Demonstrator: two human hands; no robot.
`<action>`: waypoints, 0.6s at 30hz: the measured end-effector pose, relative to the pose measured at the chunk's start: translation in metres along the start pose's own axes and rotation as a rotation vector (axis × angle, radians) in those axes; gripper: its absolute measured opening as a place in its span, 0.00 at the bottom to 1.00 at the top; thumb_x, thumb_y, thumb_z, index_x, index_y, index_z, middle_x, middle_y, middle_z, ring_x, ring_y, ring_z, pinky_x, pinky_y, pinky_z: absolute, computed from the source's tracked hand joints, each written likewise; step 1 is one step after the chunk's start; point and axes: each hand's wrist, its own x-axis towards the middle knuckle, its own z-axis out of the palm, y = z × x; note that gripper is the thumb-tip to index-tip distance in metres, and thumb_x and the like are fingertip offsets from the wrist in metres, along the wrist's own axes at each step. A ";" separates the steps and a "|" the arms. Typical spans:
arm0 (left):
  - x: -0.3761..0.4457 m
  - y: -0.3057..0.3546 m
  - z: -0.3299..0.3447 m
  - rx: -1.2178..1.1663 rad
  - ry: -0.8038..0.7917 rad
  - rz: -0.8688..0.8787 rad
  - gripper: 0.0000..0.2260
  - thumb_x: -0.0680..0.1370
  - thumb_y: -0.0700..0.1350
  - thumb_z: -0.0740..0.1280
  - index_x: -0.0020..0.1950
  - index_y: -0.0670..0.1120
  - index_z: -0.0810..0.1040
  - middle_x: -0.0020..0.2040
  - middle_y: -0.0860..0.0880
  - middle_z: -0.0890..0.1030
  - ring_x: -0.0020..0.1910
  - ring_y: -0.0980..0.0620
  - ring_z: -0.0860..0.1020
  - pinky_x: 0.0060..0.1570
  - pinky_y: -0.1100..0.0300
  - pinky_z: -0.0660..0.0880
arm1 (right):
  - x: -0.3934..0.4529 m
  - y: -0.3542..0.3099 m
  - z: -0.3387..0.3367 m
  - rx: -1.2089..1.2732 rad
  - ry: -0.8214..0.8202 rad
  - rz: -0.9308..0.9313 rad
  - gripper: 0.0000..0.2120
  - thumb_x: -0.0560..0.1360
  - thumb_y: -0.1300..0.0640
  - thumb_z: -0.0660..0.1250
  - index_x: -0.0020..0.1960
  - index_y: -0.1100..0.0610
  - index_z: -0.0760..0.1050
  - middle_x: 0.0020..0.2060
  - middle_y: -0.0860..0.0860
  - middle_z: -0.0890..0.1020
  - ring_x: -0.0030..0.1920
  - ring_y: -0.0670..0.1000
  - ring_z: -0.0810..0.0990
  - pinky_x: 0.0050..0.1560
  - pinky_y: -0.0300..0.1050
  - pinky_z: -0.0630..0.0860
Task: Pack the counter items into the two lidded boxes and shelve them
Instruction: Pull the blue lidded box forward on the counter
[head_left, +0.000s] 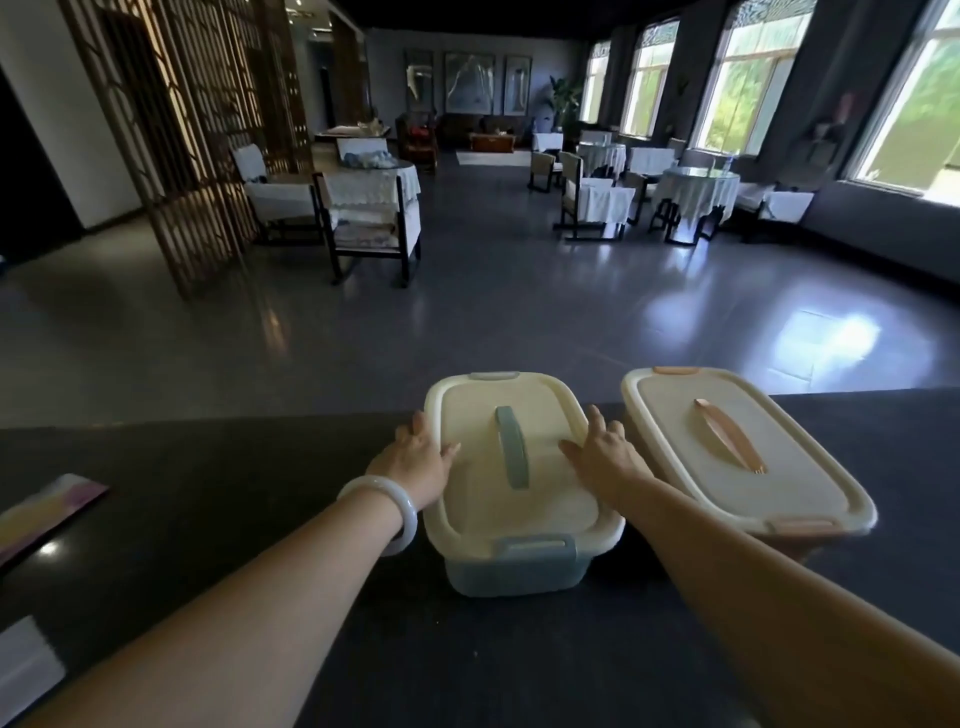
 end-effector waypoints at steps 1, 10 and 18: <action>0.005 0.002 0.005 -0.054 -0.027 -0.023 0.26 0.81 0.60 0.54 0.74 0.46 0.55 0.65 0.42 0.68 0.52 0.43 0.76 0.47 0.48 0.75 | 0.002 0.004 0.003 0.005 -0.016 0.018 0.34 0.80 0.42 0.57 0.79 0.52 0.45 0.71 0.59 0.63 0.65 0.62 0.72 0.60 0.53 0.70; -0.023 0.006 0.041 -0.212 0.032 -0.156 0.27 0.83 0.57 0.47 0.79 0.53 0.42 0.63 0.42 0.68 0.46 0.47 0.75 0.43 0.53 0.72 | -0.017 0.023 0.027 0.089 0.007 0.033 0.23 0.81 0.42 0.46 0.74 0.46 0.51 0.55 0.56 0.78 0.45 0.57 0.75 0.45 0.51 0.70; -0.086 -0.001 0.036 -0.265 0.205 -0.234 0.25 0.83 0.55 0.50 0.76 0.45 0.53 0.65 0.42 0.71 0.53 0.43 0.78 0.49 0.48 0.77 | -0.067 0.020 0.032 0.065 0.084 -0.068 0.21 0.82 0.46 0.44 0.74 0.46 0.50 0.47 0.54 0.77 0.39 0.56 0.75 0.39 0.49 0.69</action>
